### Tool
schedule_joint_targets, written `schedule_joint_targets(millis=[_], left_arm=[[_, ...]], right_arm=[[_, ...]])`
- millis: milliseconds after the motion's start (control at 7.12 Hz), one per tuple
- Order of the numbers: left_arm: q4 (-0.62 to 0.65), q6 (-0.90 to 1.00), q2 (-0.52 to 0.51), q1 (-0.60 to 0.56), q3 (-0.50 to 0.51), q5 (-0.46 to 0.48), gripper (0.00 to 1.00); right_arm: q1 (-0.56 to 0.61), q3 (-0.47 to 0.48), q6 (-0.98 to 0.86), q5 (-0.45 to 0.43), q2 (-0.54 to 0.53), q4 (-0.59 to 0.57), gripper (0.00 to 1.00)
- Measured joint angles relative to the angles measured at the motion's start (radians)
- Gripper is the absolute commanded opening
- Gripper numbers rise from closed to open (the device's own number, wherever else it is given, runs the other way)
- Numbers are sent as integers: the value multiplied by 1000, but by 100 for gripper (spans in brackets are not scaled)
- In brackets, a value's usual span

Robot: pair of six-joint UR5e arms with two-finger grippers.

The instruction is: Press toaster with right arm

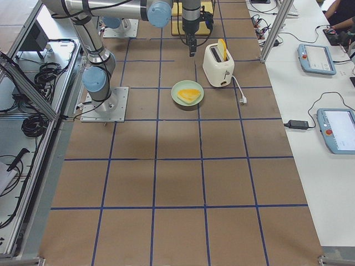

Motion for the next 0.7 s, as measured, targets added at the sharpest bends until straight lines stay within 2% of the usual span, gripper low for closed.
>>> schedule_joint_targets(millis=[561,702], left_arm=[[-1,0,0,0,0,0,100],[-1,0,0,0,0,0,100]], right_arm=[[-1,2,3,2,1,-11,99],[-2,-1,5,4,5,-20,76]])
